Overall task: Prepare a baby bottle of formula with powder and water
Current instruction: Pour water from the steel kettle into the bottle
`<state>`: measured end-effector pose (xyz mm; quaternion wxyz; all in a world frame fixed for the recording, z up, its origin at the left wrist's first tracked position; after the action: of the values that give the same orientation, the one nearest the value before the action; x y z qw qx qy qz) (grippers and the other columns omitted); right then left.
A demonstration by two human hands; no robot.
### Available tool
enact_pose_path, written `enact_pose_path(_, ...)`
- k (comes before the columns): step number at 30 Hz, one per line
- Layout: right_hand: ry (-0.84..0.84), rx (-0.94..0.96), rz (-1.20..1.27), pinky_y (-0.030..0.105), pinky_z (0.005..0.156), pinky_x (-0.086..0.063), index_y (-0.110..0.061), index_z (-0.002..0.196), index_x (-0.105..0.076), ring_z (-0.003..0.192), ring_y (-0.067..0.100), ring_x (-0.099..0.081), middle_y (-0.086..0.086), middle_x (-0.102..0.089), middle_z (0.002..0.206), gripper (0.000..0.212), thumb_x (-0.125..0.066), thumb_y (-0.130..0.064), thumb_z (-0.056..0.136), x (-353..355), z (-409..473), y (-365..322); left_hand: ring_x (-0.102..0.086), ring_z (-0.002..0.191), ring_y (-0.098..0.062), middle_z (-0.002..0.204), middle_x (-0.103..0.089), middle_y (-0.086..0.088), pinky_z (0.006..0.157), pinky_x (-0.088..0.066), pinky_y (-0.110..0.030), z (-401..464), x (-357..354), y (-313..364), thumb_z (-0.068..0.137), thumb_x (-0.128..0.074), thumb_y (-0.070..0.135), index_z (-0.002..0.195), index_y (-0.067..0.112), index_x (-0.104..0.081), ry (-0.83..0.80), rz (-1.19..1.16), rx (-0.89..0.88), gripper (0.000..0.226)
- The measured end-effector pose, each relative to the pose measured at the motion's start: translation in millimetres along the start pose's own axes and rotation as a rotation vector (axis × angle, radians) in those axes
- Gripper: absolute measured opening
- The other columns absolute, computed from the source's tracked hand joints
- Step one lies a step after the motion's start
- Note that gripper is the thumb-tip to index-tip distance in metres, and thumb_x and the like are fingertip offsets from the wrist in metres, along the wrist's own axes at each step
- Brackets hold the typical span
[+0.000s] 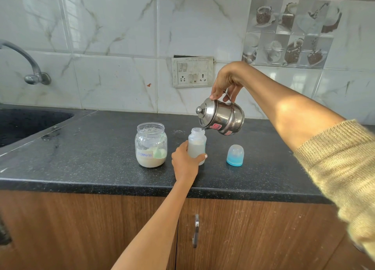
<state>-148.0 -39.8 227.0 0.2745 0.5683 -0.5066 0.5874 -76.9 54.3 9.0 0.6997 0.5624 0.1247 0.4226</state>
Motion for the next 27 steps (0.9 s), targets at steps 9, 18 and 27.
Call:
enact_pose_path(9, 0.004, 0.004, -0.005, 0.038, 0.094, -0.051, -0.005, 0.133, -0.053, 0.098, 0.020, -0.058, 0.010, -0.040, 0.148, 0.051, -0.065, -0.020, 0.087, 0.3, 0.2, -1.7, -0.054, 0.117, -0.023, 0.127, -0.059, -0.008, 0.097, -0.045, -0.037, 0.2, 0.3, -0.9, 0.071, -0.079, 0.025, 0.127, 0.011, -0.053, 0.001, 0.000, -0.003, 0.064)
enact_pose_path(18, 0.006, 0.015, -0.025, 0.038, 0.093, -0.051, -0.005, 0.135, -0.051, 0.081, 0.017, -0.059, 0.009, -0.040, 0.148, 0.051, -0.064, -0.020, 0.088, -0.5, 0.6, -1.3, -0.054, 0.117, -0.024, 0.127, -0.059, -0.009, 0.097, -0.045, -0.037, -0.2, -0.1, -0.6, 0.070, -0.080, 0.023, 0.127, 0.011, -0.053, 0.004, -0.023, 0.001, 0.064)
enact_pose_path(27, 0.009, 0.024, -0.056, 0.037, 0.089, -0.052, -0.006, 0.135, -0.051, 0.085, 0.017, -0.060, 0.009, -0.040, 0.148, 0.051, -0.064, -0.022, 0.088, -0.5, -0.6, -3.2, -0.055, 0.116, -0.023, 0.126, -0.060, -0.008, 0.096, -0.045, -0.036, -0.6, 0.2, -0.7, 0.070, -0.080, 0.022, 0.127, 0.011, -0.054, 0.006, -0.029, 0.001, 0.063)
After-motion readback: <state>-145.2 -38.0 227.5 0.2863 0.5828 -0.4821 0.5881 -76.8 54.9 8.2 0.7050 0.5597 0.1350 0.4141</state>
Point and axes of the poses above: each hand's wrist, its own z-axis towards the middle knuckle, its own x-axis out of the back of the hand, y = z × x, the point moved 3 cm from there along z, towards the middle knuckle
